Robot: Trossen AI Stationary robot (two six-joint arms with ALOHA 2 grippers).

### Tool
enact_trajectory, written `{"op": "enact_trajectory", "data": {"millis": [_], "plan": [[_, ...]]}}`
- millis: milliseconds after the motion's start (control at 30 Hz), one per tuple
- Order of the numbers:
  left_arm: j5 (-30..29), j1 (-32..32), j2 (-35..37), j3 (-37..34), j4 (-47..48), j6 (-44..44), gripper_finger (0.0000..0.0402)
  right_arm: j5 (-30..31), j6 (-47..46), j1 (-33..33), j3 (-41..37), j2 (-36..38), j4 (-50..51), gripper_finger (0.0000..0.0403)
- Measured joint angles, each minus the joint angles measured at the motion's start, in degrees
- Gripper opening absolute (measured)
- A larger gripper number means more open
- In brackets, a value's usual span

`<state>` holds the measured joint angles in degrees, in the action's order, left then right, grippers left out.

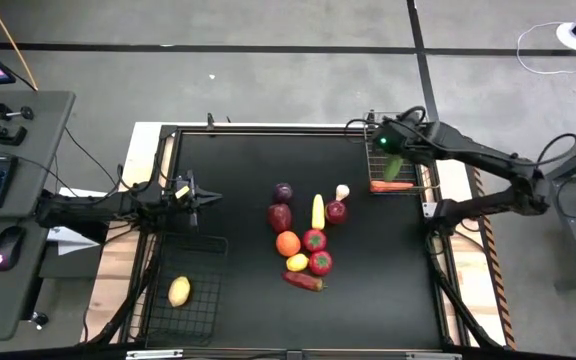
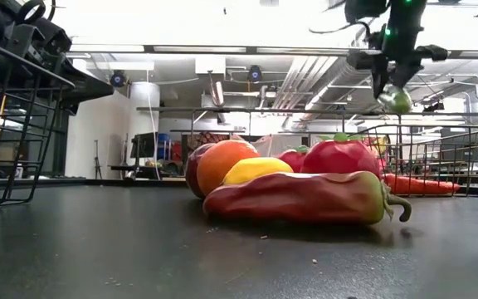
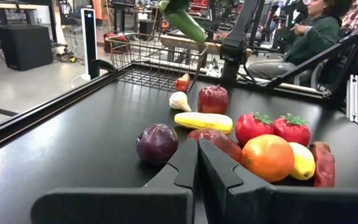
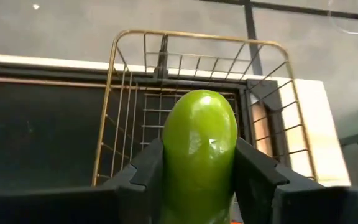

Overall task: Sort produce into baskets
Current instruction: Put the cucumber into the right wire basket, then put the right apple into the left wire basket

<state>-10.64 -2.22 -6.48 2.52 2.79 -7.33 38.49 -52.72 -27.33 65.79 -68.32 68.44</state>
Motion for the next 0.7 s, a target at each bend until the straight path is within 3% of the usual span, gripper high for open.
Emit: {"op": "enact_trajectory", "data": {"millis": [300,467,700], "plan": [[-0.02,0.00,0.00,0.02,-0.02,0.00,0.0000,-5.69,10.35,-6.35,-0.60,0.06,-6.18,0.0266],[-0.02,-0.01,0.00,0.02,0.00,0.00,0.0000,-6.81,14.03,-6.85,3.64,0.18,-6.26,0.0300],[0.00,-0.02,0.00,0.01,0.00,0.00,0.0000,-28.35,13.48,0.14,3.35,0.25,-12.46,0.0302]]}}
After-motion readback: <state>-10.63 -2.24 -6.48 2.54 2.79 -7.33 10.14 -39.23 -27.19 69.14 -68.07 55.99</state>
